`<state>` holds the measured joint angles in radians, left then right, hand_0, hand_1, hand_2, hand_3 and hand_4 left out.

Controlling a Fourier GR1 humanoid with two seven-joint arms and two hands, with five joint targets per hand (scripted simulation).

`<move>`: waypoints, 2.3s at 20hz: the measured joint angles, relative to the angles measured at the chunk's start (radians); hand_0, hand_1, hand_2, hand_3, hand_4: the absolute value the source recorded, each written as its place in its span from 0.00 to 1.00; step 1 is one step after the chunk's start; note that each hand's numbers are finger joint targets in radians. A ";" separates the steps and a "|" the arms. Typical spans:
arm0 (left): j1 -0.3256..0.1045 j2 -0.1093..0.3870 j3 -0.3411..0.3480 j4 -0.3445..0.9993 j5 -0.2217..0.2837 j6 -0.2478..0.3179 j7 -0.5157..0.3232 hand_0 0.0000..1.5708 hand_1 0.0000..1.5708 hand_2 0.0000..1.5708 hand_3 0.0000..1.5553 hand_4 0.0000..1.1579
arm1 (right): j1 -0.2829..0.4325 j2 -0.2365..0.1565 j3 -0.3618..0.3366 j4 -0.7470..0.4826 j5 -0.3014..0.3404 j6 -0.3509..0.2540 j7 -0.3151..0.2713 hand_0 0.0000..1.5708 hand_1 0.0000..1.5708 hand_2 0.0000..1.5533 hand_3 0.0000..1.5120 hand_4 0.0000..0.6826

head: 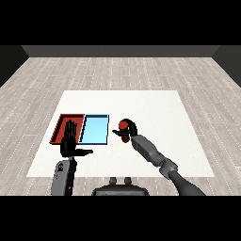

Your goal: Pick the red can and put it in the red box

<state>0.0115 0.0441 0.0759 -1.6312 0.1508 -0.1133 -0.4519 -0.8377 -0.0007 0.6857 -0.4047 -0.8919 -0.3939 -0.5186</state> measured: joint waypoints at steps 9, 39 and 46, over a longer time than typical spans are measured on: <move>0.011 -0.002 -0.001 0.006 0.001 -0.007 -0.014 0.00 0.00 0.00 0.00 0.00 | -0.002 -0.001 -0.006 -0.041 0.020 -0.057 -0.051 0.98 0.98 0.95 0.91 0.86; -0.127 -0.043 -0.289 -0.045 -0.138 0.159 0.251 0.00 0.00 0.00 0.00 0.00 | 0.302 -0.255 -0.132 -0.979 0.372 -0.227 0.127 0.90 0.90 0.91 0.92 0.92; -0.162 -0.044 -0.383 0.016 -0.140 0.242 0.281 0.00 0.00 0.00 0.00 0.00 | 0.383 -0.210 -0.144 -1.074 0.486 -0.208 0.142 0.92 0.92 0.92 0.92 0.90</move>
<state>-0.1509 0.0003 -0.3073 -1.6154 0.0107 0.1284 -0.1708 -0.4547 -0.2107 0.5419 -1.4787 -0.4063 -0.6017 -0.3767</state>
